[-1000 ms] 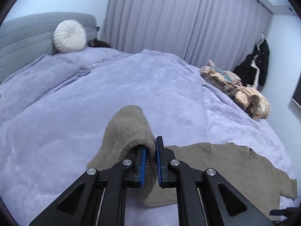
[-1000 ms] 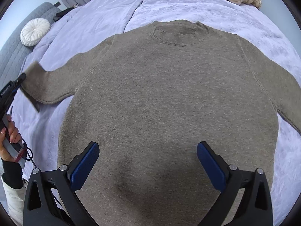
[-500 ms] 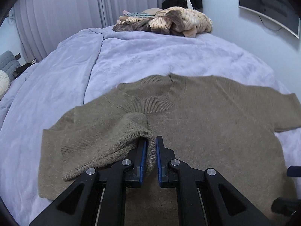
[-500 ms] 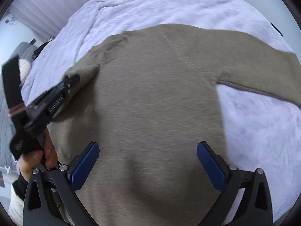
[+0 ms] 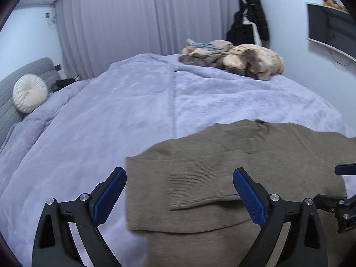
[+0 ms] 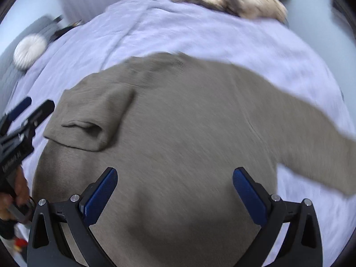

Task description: Fold small clothes

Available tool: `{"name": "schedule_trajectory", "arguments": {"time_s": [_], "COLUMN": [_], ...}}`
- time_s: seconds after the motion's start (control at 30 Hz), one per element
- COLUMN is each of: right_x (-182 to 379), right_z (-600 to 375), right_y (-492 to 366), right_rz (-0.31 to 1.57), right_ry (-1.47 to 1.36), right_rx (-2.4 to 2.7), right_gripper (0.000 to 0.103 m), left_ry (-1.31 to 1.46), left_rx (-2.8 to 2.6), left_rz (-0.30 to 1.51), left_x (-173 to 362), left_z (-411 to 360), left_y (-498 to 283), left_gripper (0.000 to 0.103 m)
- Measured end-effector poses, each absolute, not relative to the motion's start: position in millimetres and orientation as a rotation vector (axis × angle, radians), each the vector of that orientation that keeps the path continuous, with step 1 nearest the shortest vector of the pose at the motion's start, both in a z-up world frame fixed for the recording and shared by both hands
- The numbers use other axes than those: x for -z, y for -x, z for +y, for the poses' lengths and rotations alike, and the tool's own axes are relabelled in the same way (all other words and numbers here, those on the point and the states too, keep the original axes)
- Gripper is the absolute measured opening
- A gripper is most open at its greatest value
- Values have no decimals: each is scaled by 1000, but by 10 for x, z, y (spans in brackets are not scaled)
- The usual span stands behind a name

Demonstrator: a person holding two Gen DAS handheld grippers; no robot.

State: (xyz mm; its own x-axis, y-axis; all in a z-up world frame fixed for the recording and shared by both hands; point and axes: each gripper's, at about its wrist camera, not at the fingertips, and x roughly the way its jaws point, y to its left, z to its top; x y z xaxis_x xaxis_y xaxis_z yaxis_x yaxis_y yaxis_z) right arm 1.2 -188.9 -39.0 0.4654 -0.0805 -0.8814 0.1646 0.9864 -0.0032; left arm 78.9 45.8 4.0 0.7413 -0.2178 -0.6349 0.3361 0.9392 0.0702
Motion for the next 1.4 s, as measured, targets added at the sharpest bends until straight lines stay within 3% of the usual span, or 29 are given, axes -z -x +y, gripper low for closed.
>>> {"name": "schedule_trajectory", "arguments": {"time_s": [0.2,0.27,0.3,0.33,0.37,0.47,0.6,0.7,0.73,0.83,0.9,1.0,1.03,1.07,1.1,1.13,1.17,1.3,1.4], "right_x": [522,718,828,936,1015,776,611,922,1018,1155,1140,1119,1119,1100,1068,996,890,604,866], "right_z": [-734,-450,-352,-303,-308,-682,-1803,-2475,-2608,-2815,-2864,-2854,-2837,-2808,-2773,-2713,-2652,-2524,-2748], "right_y": [-611,-833,-942,-1034,-1132,-1172,-897,-683,-606,-436,-404,-451,-478,-532,-606,-702,-759,-882,-825], "right_rz": [960,942,942,951,971,950,912,925,926,858,826,824,828,845,863,868,852,820,942], "right_ry": [412,554,622,683,705,403,-272,-697,-784,-971,-1017,-1007,-997,-968,-927,-862,-795,-542,-550], "right_rx": [15,19,36,63,85,81,133,117,112,55,56,90,103,120,123,113,93,90,203], "right_gripper": [101,93,75,27,11,13,13,19,27,46,50,50,42,29,9,9,9,9,9], "left_ry": [18,51,59,62,58,32,33,27,26,25,7,-9,-8,-9,-13,-34,-52,-98,-112], "left_rx": [122,104,106,107,107,111,116,112,111,114,111,120,138,155,167,176,178,146,139], "left_rz": [1004,1053,1053,1041,1032,1022,1022,1017,1020,1037,1039,1063,1087,1099,1085,1073,1075,1026,1011], "left_x": [606,786,852,868,871,852,870,869,870,844,811,803,835,860,860,860,868,879,868], "left_z": [1279,1353,1365,1375,1376,1343,1352,1319,1317,1304,1279,1207,1174,1133,1099,1048,1001,941,959], "left_y": [-1331,-1344,-1301,-1273,-1247,-1227,-1259,-1315,-1322,-1380,-1449,-1625,-1675,-1714,-1704,-1703,-1701,-1632,-1606], "left_gripper": [97,97,97,97,97,97,100,100,100,100,100,100,100,91,59,44,36,36,38]}}
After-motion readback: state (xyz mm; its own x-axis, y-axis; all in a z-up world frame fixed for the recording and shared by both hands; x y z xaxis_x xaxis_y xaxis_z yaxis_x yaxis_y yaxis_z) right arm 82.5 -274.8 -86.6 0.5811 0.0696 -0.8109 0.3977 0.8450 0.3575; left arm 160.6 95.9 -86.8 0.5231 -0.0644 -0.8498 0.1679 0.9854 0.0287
